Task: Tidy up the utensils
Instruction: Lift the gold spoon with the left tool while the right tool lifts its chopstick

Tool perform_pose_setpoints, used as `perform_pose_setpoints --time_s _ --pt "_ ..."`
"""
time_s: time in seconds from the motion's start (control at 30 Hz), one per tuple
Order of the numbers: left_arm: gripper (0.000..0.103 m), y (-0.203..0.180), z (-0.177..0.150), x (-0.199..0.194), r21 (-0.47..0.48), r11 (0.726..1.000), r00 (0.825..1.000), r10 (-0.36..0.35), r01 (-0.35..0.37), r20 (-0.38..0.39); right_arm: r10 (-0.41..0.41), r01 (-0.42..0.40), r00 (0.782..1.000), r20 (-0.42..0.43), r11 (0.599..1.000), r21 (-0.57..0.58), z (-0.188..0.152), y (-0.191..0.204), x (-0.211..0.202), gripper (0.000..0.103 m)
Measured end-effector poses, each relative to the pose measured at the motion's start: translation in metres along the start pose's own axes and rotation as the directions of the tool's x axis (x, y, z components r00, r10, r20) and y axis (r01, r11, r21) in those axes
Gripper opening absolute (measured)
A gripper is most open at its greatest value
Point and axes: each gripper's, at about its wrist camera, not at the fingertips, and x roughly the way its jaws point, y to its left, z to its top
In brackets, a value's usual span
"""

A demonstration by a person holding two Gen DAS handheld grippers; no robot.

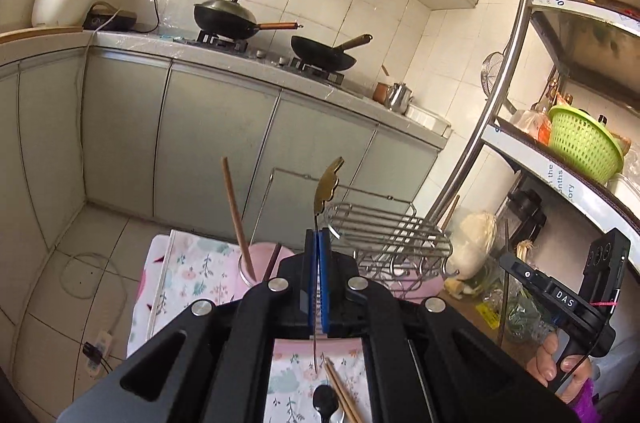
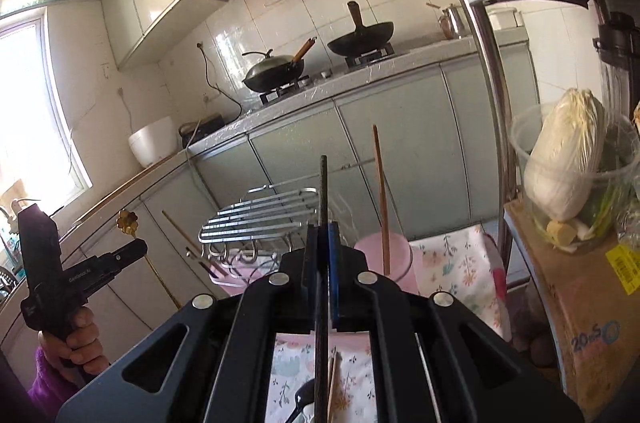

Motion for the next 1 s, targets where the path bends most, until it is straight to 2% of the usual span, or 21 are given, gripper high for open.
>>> perform_pose_setpoints --time_s 0.2,0.3,0.53,0.77,0.87,1.0 --pt "0.001 -0.004 0.013 0.029 0.038 0.999 0.999 0.034 -0.036 0.035 0.007 -0.007 1.0 0.02 1.0 0.023 0.011 -0.006 0.013 0.005" --pt "0.001 0.0 0.015 0.041 0.061 0.994 0.995 0.085 -0.087 0.043 0.005 -0.006 1.0 0.022 1.0 0.031 0.013 -0.011 0.018 0.005" --pt "0.001 0.008 0.026 0.043 0.068 0.989 0.985 0.126 -0.135 0.114 0.005 -0.008 0.999 0.054 0.999 0.045 0.025 -0.017 0.025 0.005" --pt "0.001 0.004 0.034 0.045 0.153 0.965 0.967 0.187 -0.214 0.173 0.013 -0.015 0.997 0.072 0.999 0.035 0.032 -0.013 0.03 0.005" --pt "0.001 0.008 0.036 0.045 0.141 0.965 0.965 0.195 -0.221 0.174 0.014 -0.017 0.997 0.074 0.999 0.039 0.031 -0.012 0.032 0.005" --pt "0.001 0.009 0.041 0.041 0.102 0.98 0.973 0.149 -0.169 0.177 0.012 -0.015 0.997 0.081 0.999 0.044 0.03 -0.012 0.033 0.005"
